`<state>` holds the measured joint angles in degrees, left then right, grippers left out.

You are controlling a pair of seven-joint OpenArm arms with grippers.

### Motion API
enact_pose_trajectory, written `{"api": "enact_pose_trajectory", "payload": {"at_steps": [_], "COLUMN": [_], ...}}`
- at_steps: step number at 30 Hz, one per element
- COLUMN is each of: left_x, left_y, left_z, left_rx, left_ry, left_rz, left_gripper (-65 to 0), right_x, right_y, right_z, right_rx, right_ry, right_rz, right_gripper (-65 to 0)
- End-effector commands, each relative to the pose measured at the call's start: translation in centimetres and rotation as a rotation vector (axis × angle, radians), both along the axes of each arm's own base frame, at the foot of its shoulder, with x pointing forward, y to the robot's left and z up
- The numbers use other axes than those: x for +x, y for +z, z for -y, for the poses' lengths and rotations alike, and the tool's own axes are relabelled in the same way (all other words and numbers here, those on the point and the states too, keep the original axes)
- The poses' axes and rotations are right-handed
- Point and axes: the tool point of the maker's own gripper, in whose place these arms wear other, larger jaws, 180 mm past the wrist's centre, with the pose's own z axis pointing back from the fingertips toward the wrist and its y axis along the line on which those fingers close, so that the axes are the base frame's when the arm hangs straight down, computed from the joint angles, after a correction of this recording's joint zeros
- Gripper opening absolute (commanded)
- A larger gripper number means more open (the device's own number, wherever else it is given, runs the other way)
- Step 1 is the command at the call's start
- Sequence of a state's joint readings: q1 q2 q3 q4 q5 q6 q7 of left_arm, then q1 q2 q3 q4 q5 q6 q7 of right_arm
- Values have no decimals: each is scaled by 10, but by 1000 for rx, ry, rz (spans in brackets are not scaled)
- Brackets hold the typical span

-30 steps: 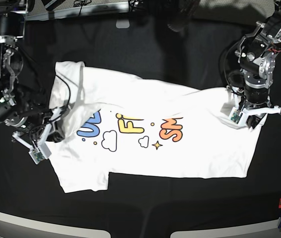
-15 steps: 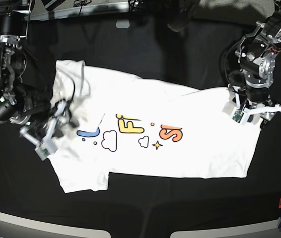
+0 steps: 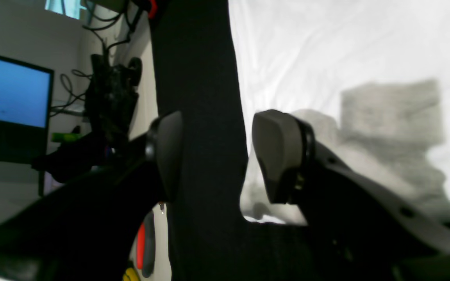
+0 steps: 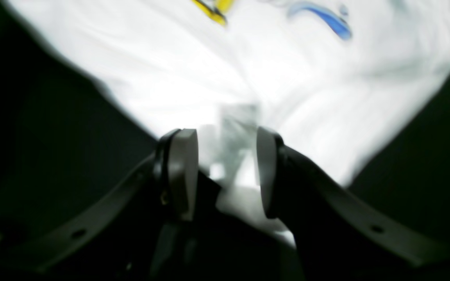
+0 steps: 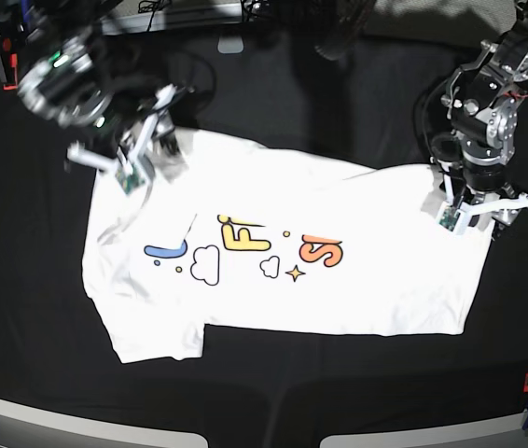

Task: Layout the t-shirt on the table in an organized manner, then fold the t-shirt properly
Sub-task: 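Release the shirt and raise the right gripper, then grasp the shirt's collar-side edge with both grippers at its two corners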

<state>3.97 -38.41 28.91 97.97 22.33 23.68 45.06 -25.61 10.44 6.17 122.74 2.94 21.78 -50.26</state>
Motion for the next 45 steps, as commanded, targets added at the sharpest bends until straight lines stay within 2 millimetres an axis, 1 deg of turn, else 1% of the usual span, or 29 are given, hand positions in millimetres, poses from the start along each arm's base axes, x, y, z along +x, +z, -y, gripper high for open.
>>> {"api": "enact_pose_trajectory", "payload": {"at_steps": [1, 2, 3, 7, 8, 14, 16, 19, 22, 25, 26, 31, 33, 36, 38, 42, 45], "left_x": [9, 9, 9, 9, 9, 8, 8, 5, 0, 1, 0, -6, -10, -21, -25, -24, -23], "left_y": [16, 16, 16, 16, 16, 16, 16, 11, -2, -14, -17, -29, -38, -52, -54, -42, -35], "left_z": [-3, -3, -3, -3, -3, -4, -4, -3, 3, 20, 23, 23, 24, 17, 9, -18, -34], "left_rx": [17, 17, 18, 17, 18, 18, 18, 8, -78, -131, -145, -185, -172, -140, -110, 33, 80], "left_ry": [-4, -4, -4, -4, -4, -4, -3, -2, 3, -85, -96, -86, -105, -94, -81, -58, -56], "left_rz": [56, 56, 56, 56, 56, 56, 55, 41, -6, -66, -83, -131, -182, -274, -306, -302, -301], "left_gripper": [-343, -343, -343, -343, -343, -343, -343, -343, -343, -343, -343, -343, -343, -343, -343, -343, -343], "right_x": [3, 1, 0, -1, -2, -16, -22, -24, -26, -24, -22, -20, -19, -18, -18, -17, -16], "right_y": [7, 5, 4, 1, -2, -38, -44, -44, -44, -43, -42, -41, -40, -40, -40, -40, -39], "right_z": [4, 8, 7, -10, -11, -6, -3, 8, 15, 14, 14, 13, 13, 11, 9, 9, 9], "right_rx": [-9, -14, -2, 77, 77, 32, 18, -40, -82, -76, -75, -72, -67, -53, -40, -40, -39], "right_ry": [-53, -104, -135, -192, -208, -293, -310, -336, -347, -344, -342, -339, -338, -337, -335, -335, -335], "right_rz": [42, 36, 34, 24, 15, -86, -122, -127, -130, -117, -110, -93, -91, -88, -88, -87, -81], "right_gripper": [-420, -420, -420, -420, -420, -420, -420, -420, -420, -420, -420, -420, -420, -420, -420, -420, -420]}}
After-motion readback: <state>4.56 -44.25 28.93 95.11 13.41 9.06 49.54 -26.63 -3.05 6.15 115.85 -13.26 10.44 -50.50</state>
